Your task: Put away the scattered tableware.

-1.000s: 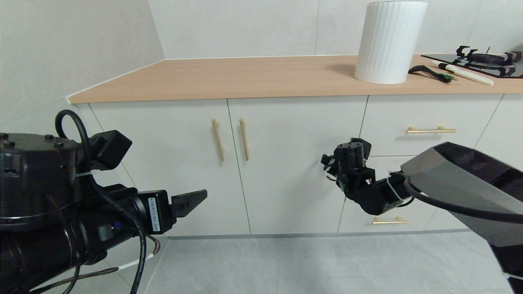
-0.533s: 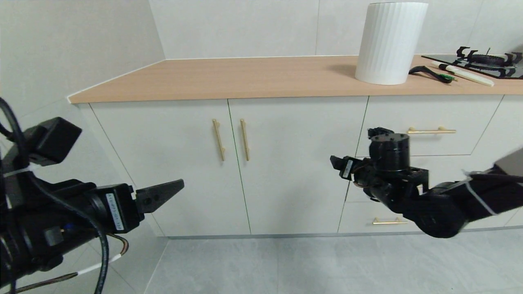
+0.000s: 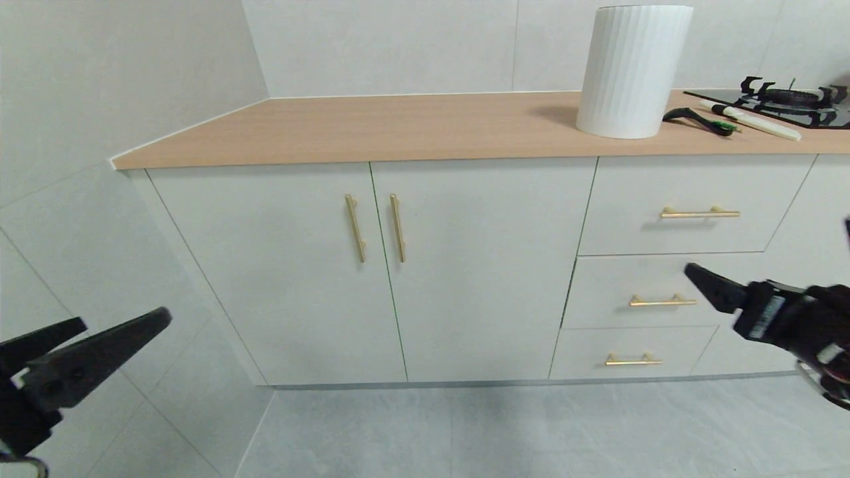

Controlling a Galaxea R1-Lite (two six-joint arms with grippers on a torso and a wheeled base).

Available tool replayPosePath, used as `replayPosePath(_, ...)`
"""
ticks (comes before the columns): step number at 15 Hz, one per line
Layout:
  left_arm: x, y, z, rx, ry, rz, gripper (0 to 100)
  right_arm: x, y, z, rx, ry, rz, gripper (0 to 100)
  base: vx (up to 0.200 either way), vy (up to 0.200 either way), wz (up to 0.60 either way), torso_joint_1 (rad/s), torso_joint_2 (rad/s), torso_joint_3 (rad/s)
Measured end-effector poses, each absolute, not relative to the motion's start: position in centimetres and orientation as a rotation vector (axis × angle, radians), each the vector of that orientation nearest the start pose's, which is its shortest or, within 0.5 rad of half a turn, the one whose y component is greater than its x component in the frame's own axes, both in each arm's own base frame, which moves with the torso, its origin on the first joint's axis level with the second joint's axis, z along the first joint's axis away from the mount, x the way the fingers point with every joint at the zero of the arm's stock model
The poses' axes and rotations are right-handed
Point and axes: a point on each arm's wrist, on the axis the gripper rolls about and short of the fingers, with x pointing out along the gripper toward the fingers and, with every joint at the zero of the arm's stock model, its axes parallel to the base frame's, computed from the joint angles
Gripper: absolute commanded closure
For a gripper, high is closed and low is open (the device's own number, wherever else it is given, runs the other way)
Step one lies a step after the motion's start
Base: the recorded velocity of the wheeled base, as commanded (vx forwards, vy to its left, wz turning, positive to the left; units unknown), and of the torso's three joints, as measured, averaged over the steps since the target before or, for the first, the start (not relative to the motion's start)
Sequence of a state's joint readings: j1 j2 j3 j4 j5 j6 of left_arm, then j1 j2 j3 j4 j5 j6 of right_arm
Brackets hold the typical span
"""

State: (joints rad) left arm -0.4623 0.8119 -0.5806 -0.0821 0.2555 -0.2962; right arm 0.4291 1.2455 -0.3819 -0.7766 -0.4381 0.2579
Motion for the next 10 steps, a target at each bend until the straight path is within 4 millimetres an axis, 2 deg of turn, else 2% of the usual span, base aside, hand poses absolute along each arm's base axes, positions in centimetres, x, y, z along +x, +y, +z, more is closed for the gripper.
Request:
replayPosePath(4, 2.2, -0.4, 22.1, -0.183, 0.151, -0.152, 0, 8.7, 2.0, 17.7, 0.161, 0.023, -0.108, 0, 0.0, 0.0, 0.0, 0.0, 0.0, 0.0)
replayPosePath(6, -0.7, 0.9, 20.4, -0.168, 0.143, -0.128, 0, 4.6, 0.4, 16.7, 0.087, 0.006, -0.138, 0, 0.0, 0.0, 0.0, 0.0, 0.0, 0.0)
replayPosePath(8, -2.4, 1.4, 18.9, -0.17, 0.109, -0.081, 0, 1.0, -0.7, 15.4, 0.015, -0.007, -0.176, 0, 0.0, 0.0, 0.0, 0.0, 0.0, 0.0)
replayPosePath(10, -3.4, 1.5, 17.9, -0.177, 0.074, -0.031, 0, -1.4, -1.3, 14.6, -0.025, -0.045, -0.269, 0, 0.0, 0.0, 0.0, 0.0, 0.0, 0.0)
